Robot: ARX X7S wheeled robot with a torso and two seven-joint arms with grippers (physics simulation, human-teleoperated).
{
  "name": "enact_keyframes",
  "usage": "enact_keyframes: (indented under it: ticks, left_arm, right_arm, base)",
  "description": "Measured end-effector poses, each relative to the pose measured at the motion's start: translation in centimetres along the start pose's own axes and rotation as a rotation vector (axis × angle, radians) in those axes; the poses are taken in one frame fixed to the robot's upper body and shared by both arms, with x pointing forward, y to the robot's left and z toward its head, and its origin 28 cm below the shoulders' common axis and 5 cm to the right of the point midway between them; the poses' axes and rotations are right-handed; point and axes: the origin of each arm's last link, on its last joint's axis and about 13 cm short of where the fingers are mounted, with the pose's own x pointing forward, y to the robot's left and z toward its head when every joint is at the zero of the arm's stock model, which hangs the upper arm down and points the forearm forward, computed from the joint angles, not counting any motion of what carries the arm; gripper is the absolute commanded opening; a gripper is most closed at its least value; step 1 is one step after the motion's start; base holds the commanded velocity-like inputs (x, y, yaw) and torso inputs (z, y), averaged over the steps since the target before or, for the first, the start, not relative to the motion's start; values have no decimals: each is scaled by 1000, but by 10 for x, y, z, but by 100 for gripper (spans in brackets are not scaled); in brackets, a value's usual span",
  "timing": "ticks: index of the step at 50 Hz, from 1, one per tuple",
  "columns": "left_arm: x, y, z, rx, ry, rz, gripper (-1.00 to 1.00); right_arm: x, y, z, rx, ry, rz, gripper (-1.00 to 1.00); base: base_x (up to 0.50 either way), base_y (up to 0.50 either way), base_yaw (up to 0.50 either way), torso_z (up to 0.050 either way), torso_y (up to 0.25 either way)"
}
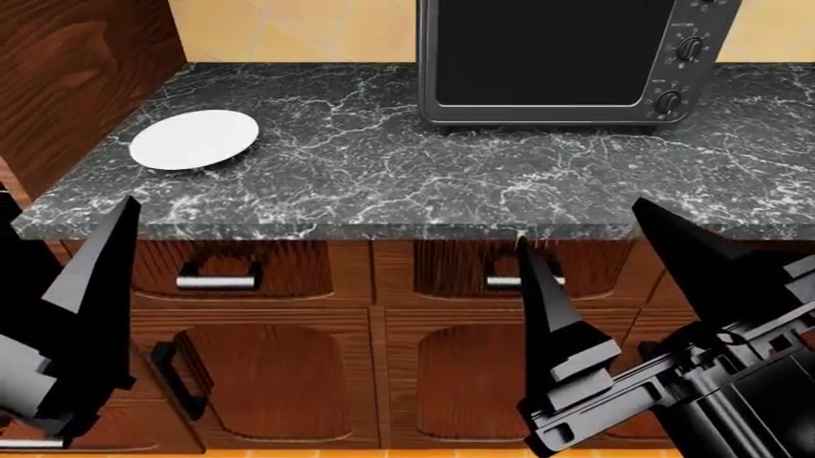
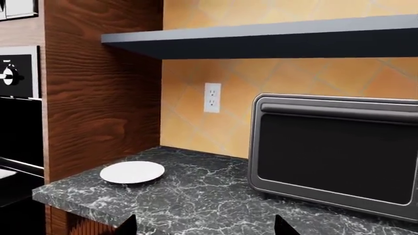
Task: Pick the potato from the oven and place it on the plate on the counter.
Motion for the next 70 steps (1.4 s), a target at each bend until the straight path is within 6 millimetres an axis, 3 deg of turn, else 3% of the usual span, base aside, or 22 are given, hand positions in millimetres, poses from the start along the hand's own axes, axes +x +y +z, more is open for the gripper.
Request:
enact_keyframes:
  ticks: [16,50,70]
  left_arm:
    - [-1,-1,-2,5,-7,-10,100]
    - [-1,-2,-4,-31,-8,1,100]
    - [-1,-4,-8,-39,-2,-7,100]
  right_arm:
    - [0,0,-1,1,1,1,100]
    - [1,2,-5,-40,-3,18,100]
    - [1,3,-6,-42,-8,21,100]
  base:
    - [0,0,0,48,18]
    - [0,240,0,0,0]
    - [0,487,0,0,0]
